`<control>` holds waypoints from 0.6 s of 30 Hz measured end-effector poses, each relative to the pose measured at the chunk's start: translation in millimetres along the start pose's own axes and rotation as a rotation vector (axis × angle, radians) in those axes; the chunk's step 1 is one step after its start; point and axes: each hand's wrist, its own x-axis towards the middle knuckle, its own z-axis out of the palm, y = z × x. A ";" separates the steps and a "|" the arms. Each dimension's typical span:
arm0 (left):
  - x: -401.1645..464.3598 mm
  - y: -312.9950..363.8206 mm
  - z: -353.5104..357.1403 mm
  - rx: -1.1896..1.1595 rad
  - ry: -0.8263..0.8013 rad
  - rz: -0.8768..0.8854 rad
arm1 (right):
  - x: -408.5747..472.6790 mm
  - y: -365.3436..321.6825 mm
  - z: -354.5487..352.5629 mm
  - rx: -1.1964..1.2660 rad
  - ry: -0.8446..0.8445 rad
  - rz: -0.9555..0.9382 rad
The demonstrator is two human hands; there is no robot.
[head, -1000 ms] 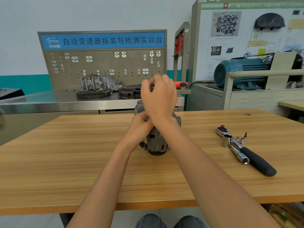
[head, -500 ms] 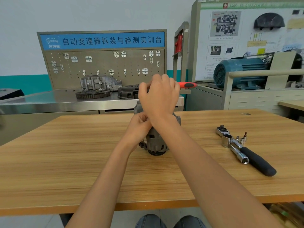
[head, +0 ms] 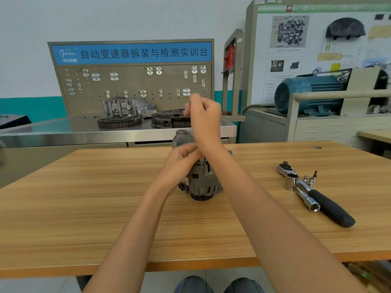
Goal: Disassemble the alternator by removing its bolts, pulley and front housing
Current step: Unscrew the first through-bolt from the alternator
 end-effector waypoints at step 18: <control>0.8 -2.3 2.0 -0.030 0.042 0.013 | -3.9 11.1 -7.4 -0.302 0.082 -0.167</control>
